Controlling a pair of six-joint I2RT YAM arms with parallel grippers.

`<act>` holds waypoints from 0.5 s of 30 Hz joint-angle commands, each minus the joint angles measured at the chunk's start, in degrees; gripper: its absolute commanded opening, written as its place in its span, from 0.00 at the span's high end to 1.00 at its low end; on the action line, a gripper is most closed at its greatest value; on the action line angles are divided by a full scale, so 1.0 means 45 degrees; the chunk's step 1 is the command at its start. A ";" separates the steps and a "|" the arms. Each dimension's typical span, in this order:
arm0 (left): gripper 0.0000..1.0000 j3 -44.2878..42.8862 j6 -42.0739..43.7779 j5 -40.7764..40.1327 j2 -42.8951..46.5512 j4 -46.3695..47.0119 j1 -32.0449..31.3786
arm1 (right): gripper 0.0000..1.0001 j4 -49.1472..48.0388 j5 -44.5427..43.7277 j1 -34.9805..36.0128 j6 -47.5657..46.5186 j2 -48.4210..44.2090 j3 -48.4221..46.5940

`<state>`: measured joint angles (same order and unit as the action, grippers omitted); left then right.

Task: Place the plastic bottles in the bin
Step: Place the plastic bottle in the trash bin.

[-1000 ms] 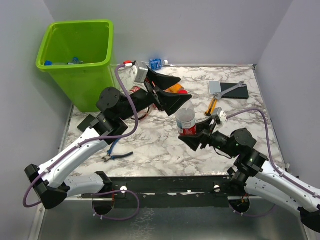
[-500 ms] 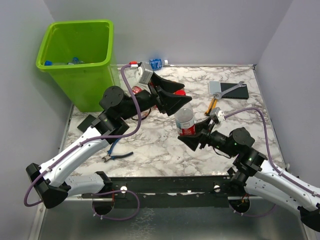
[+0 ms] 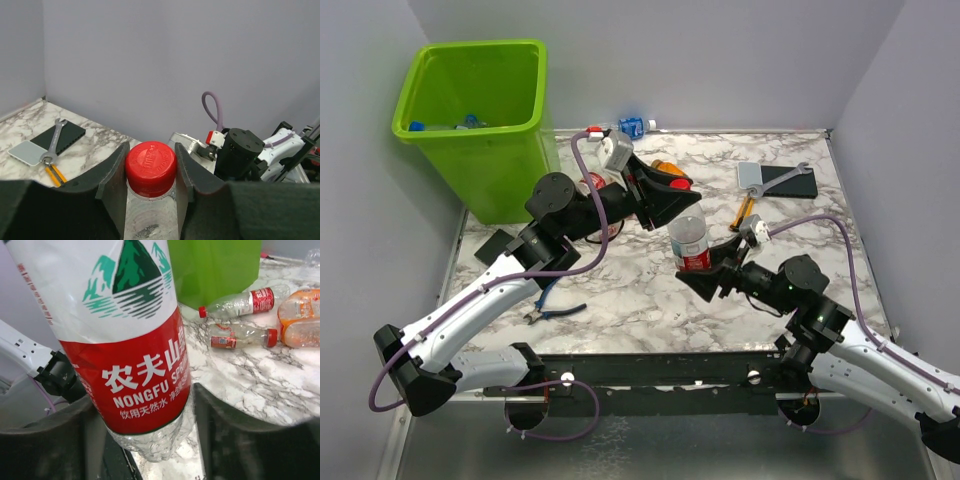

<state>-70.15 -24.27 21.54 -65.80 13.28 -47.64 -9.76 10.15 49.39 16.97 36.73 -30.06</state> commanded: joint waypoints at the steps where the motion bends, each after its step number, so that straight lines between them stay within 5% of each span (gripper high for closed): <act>1: 0.91 0.0011 0.0248 -0.0659 0.0194 -0.0235 -0.0029 | 0.25 0.0477 -0.0170 0.0021 0.0071 -0.0011 -0.0627; 3: 1.00 -0.0059 0.0434 -0.1158 0.0288 -0.0246 -0.0026 | 0.02 0.0930 -0.0162 0.0010 0.0382 0.0071 -0.1012; 8: 1.00 -0.0619 0.1605 -0.3780 0.0579 -0.0490 -0.0033 | 0.00 0.2344 -0.0099 0.0021 0.1032 0.0240 -0.2408; 15: 1.00 -0.3317 0.6807 -1.0358 -0.0012 -0.0284 -0.0006 | 0.00 0.4397 -0.2304 0.0021 0.1912 -0.0836 -0.3964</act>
<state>-76.38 -12.71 -0.14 -64.90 9.30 -48.18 3.99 7.42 49.30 22.44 37.71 -45.23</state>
